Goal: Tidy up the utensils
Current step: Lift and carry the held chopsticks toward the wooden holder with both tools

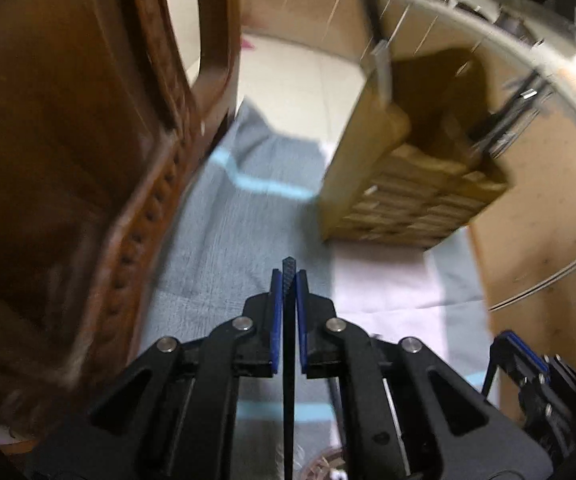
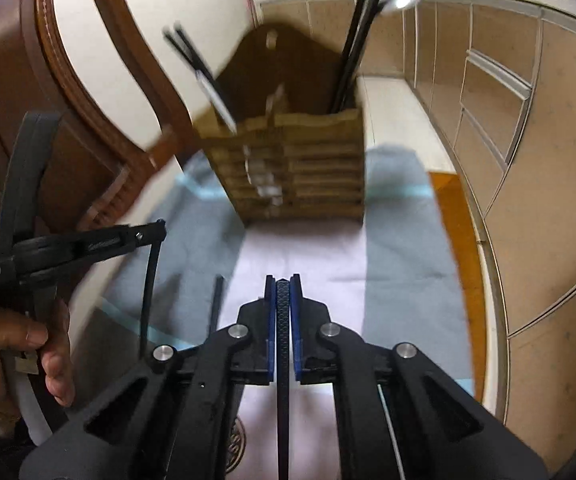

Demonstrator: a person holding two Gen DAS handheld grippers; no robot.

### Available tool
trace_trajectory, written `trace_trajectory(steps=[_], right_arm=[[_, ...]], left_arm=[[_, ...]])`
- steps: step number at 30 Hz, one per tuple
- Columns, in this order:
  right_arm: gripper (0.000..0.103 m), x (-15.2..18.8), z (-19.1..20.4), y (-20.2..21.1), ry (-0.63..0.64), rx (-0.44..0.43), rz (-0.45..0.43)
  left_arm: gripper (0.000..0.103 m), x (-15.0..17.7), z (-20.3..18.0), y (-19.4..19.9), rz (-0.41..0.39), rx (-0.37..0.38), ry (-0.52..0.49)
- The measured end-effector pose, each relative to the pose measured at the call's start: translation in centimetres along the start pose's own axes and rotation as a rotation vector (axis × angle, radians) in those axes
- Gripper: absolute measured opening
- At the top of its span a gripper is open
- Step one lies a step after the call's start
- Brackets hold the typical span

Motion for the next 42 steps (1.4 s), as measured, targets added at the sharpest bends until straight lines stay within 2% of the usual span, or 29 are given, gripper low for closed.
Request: trace_trajectory(steps=[2,7,12,15,18,23,35,38,42], right_arm=[[0.007,-0.7,-0.1,2.7,-0.009,-0.048,-0.056],[0.007,-1.4,0.0,8.5,-0.003,-0.074,-0.168],[0.007,-1.4,0.1,13.7,0.01,-0.07,-0.27],[0.007,-1.4,0.4,16.2,0.021,-0.054,-0.324],[0.007,-1.3,0.6,18.1,0.019,-0.034,-0.362],[0.007,-1.2,0.8,20.9,0.022,-0.006,-0.41],[0.007,-0.7,0.6,21.2,0.034,0.03,-0.391],[0.007,-1.6,0.7,21.4,0.022,0.022,-0.388],[0.007,-4.6,1.4,22.5,0.021,0.015,-0.419]], left_arm=[[0.006,0.3,-0.9,2.9,-0.045,0.034,-0.015],[0.006,1.1,-3.7,10.3,-0.185,0.058,-0.072],[0.006,1.7,-6.4,17.1,-0.328,0.035,-0.149],[0.006,2.1,-7.4,19.3,-0.388,0.011,-0.188],[0.006,2.8,-8.2,20.7,-0.416,-0.003,-0.22],[0.006,3.8,-9.1,21.7,-0.412,0.007,-0.245],[0.006,4.1,-8.8,22.1,-0.427,0.024,-0.254],[0.006,3.9,-8.0,22.1,-0.437,0.029,-0.244],[0.006,3.1,-6.3,22.5,-0.457,0.033,-0.216]])
Point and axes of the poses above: each gripper's, at about its wrist camera, not at the fingertips, and y roughly against the way its jaws point, z to its left, x to its underside, the point moved 2 cm from there along -y, roughly the way its jaws point, and after that the axes turned 5 degrees about -y, right-handed, at the moved point
